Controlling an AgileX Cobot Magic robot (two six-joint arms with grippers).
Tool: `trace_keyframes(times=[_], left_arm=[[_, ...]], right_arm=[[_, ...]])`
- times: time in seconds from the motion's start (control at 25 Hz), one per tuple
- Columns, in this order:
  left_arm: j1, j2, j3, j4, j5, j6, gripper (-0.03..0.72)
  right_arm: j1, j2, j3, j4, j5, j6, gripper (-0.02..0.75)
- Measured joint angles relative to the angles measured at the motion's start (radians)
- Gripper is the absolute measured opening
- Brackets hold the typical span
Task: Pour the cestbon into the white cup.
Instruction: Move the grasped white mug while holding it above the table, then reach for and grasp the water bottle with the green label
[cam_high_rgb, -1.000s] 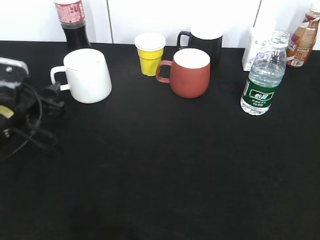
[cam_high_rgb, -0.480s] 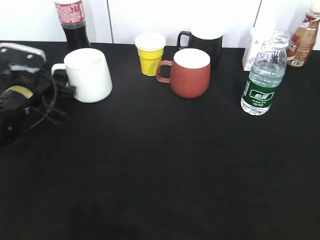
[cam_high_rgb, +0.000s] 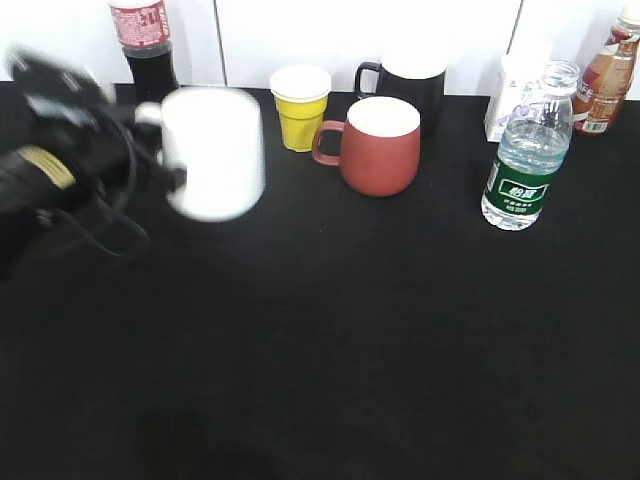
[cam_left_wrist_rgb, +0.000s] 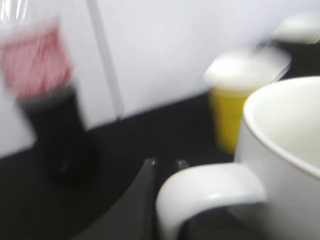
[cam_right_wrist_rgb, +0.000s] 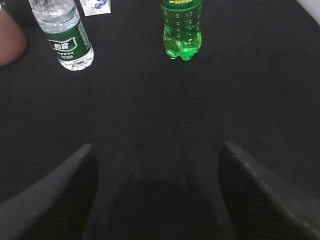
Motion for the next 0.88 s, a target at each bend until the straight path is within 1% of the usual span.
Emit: trace_keyframes(times=[0.04, 0.12, 0.16, 0.24, 0.32, 0.52, 0.6, 0.64, 0.68, 0.76, 0.84, 0.88], left_arm=[[-0.003, -0.058, 0.016, 0.090, 0.007, -0.093, 0.055], [-0.005, -0.131, 0.027, 0.314, 0.005, -0.287, 0.055], [-0.006, -0.154, 0.029, 0.412, -0.008, -0.340, 0.055], [-0.007, -0.178, 0.030, 0.508, -0.028, -0.384, 0.055], [-0.007, -0.181, 0.030, 0.535, -0.031, -0.392, 0.055], [-0.007, -0.181, 0.030, 0.540, -0.037, -0.394, 0.054], [-0.007, -0.181, 0.031, 0.540, -0.037, -0.394, 0.054], [-0.007, -0.181, 0.031, 0.540, -0.037, -0.394, 0.054], [-0.007, -0.181, 0.031, 0.541, -0.037, -0.394, 0.053], [-0.007, -0.181, 0.031, 0.547, -0.037, -0.394, 0.053], [-0.007, -0.181, 0.031, 0.550, -0.037, -0.394, 0.053], [-0.007, -0.181, 0.031, 0.550, -0.036, -0.394, 0.053]], right_arm=[[0.000, 0.000, 0.000, 0.000, 0.000, 0.000, 0.573], [0.000, 0.000, 0.000, 0.000, 0.000, 0.000, 0.573], [0.000, 0.000, 0.000, 0.000, 0.000, 0.000, 0.573], [0.000, 0.000, 0.000, 0.000, 0.000, 0.000, 0.573], [0.000, 0.000, 0.000, 0.000, 0.000, 0.000, 0.573], [0.000, 0.000, 0.000, 0.000, 0.000, 0.000, 0.573], [0.000, 0.059, -0.013, 0.021, -0.034, 0.000, 0.573], [0.000, 0.133, -0.025, 0.042, -0.146, -0.007, 0.573], [0.000, 0.216, -0.028, 0.077, -0.327, -0.043, 0.573], [0.000, 0.414, -0.032, 0.116, -0.642, -0.076, 0.573], [0.000, 0.585, -0.032, 0.121, -0.912, -0.080, 0.573], [0.000, 0.646, -0.032, 0.117, -1.016, -0.083, 0.573]])
